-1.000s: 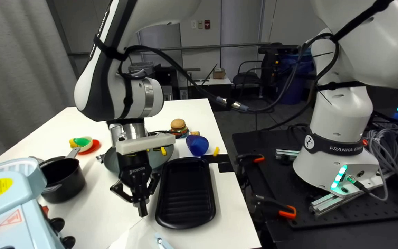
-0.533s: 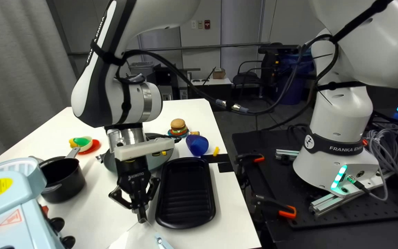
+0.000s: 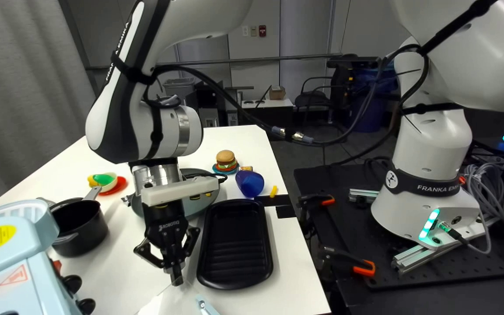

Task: Close the oven

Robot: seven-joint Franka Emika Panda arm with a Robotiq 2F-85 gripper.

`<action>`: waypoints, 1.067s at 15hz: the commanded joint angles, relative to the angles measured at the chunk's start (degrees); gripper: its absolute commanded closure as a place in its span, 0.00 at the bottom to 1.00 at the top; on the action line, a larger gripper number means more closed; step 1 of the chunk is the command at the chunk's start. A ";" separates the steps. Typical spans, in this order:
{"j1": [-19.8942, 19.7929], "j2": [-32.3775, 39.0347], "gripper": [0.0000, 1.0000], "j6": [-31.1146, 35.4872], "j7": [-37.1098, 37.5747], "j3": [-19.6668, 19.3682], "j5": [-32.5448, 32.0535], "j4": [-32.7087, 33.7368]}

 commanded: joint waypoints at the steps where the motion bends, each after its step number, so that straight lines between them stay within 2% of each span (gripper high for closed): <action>1: 0.19 -1.60 1.00 -1.62 1.41 -0.13 0.04 -0.39; 11: 0.68 -3.90 1.00 -2.94 1.66 0.56 0.76 -2.54; 16: 1.14 -7.60 1.00 -4.60 1.87 0.48 -0.12 -4.75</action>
